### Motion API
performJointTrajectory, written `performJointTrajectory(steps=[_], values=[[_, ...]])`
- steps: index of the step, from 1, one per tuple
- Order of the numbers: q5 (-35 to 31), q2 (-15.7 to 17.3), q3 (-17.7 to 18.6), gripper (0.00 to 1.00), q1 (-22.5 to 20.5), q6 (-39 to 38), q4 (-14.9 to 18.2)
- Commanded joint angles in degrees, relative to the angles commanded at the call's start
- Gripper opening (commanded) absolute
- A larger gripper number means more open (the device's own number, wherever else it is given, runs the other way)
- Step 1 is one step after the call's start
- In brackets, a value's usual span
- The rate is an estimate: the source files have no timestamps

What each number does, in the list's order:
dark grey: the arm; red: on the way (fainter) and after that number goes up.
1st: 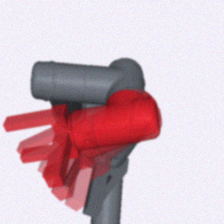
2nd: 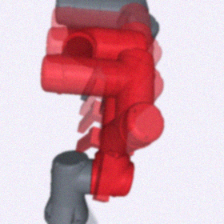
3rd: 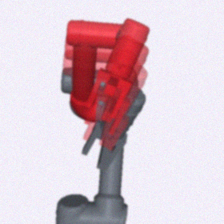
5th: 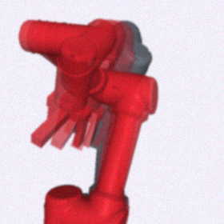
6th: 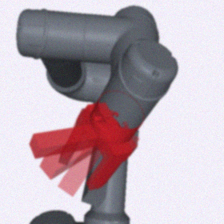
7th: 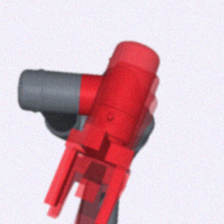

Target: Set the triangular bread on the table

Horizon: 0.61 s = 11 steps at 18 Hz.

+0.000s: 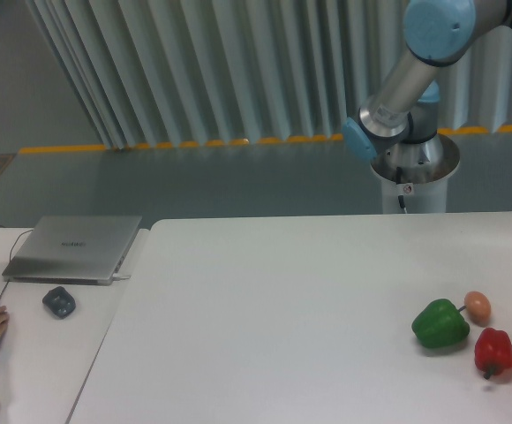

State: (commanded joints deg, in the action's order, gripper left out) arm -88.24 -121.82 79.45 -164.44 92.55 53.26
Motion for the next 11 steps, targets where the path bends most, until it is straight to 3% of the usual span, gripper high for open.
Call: performJointTrajectory(steps=[4, 11], values=[[0.00, -1.92, -0.09, 1.00, 0.27, -0.97, -3.33], [0.00, -2.90, -2.11, 1.00, 0.18, -0.88, -3.78]])
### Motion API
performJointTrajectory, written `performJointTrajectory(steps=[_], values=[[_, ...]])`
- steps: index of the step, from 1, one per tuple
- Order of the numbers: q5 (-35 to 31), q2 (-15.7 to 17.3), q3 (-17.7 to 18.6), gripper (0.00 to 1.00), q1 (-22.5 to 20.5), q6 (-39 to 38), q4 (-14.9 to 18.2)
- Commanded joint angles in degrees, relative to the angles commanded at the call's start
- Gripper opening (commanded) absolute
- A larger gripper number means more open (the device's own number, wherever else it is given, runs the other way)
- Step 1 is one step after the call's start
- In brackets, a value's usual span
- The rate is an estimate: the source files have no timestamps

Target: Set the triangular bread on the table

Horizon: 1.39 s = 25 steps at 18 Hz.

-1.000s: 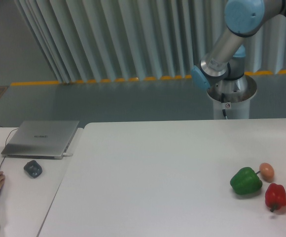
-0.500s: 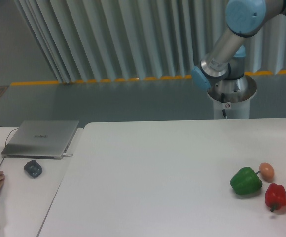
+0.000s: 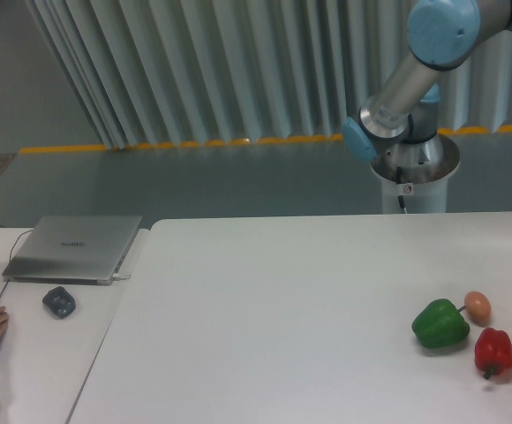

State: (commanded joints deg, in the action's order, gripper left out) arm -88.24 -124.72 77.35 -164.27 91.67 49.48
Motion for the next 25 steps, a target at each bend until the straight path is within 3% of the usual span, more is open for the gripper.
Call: performJointTrajectory(steps=[25], values=[[0.09, -2.64, -0.53, 1.00, -1.06, -0.09, -1.06]])
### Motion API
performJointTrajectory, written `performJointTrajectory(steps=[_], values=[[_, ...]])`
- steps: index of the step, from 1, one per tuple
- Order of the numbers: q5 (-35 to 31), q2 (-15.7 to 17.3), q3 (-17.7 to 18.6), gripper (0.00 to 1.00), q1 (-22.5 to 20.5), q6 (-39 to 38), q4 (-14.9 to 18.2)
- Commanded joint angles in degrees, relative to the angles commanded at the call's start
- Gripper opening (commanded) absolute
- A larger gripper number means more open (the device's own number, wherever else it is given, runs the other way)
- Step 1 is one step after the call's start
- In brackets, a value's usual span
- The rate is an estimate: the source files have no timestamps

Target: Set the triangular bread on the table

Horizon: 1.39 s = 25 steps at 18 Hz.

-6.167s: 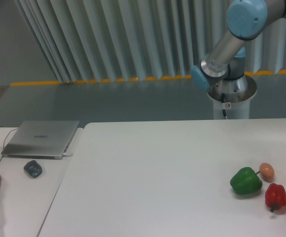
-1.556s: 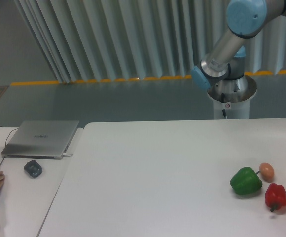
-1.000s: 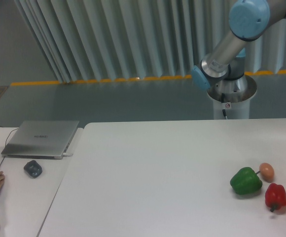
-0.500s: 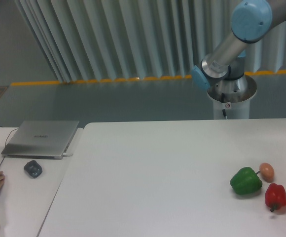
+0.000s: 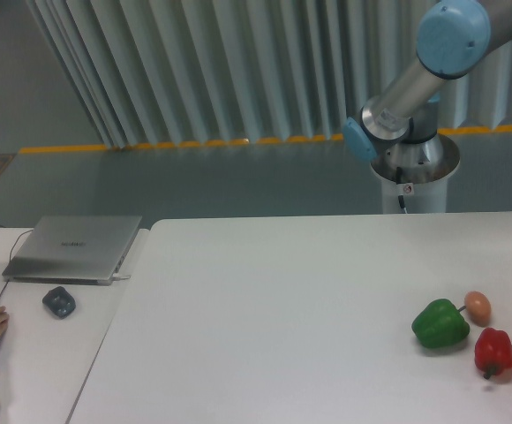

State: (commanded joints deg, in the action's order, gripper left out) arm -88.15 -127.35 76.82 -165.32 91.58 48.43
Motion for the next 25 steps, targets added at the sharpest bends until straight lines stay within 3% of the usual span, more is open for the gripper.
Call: performJointTrajectory(steps=[6, 7, 10, 13, 16, 24, 25], values=[[-0.09, 0.35, 0.53, 0.98, 0.09, 0.09, 0.09], [-0.09, 0.44, 0.79, 0.85, 0.09, 0.09, 0.17], [-0.26, 0.79, 1.49, 0.66, 0.26, 0.18, 0.26], [-0.44, 1.32, 1.50, 0.57, 0.35, 0.09, 0.53], [-0.35, 2.28, 1.76, 0.57, 0.26, 0.44, 1.23], [-0.35, 4.13, 2.37, 0.42, 0.44, 0.53, 4.74], [-0.35, 4.39, 2.46, 0.32, 0.53, 0.27, 5.53]])
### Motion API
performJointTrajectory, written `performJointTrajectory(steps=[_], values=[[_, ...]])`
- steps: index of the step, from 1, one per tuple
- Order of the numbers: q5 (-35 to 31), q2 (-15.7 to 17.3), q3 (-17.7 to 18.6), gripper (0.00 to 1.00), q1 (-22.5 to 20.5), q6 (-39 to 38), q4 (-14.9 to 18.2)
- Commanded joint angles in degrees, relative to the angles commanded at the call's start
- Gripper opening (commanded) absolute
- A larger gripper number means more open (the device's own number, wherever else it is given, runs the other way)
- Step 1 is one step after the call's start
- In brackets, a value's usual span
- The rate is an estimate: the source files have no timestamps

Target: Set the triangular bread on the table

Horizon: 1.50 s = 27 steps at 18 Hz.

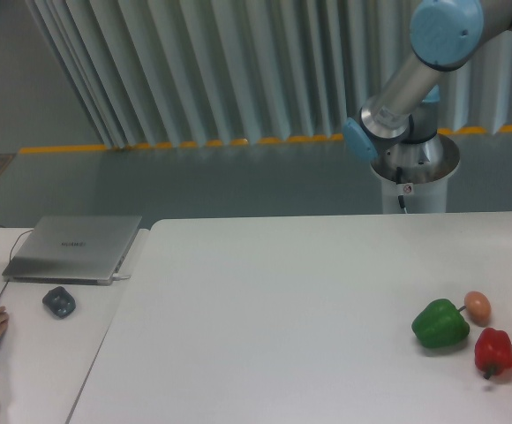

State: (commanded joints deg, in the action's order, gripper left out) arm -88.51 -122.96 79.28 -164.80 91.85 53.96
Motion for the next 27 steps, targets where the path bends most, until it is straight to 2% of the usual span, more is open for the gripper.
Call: performJointTrajectory(steps=[2, 3, 6, 8, 14, 19, 27], values=[[0.09, 0.09, 0.35, 0.30, 0.00, 0.26, 0.10], [0.00, 0.09, 0.35, 0.26, -0.09, 0.09, 0.10], [0.09, 0.79, 0.44, 0.25, -0.09, 0.26, 0.62], [0.35, 2.11, 0.35, 0.25, -0.09, 0.35, 4.04], [1.92, 3.69, -0.61, 0.22, -0.53, 0.61, 9.23], [3.51, 3.17, -2.72, 0.22, -0.79, 0.09, 14.23], [4.48, 3.69, -4.30, 0.21, -0.88, -0.09, 18.11]])
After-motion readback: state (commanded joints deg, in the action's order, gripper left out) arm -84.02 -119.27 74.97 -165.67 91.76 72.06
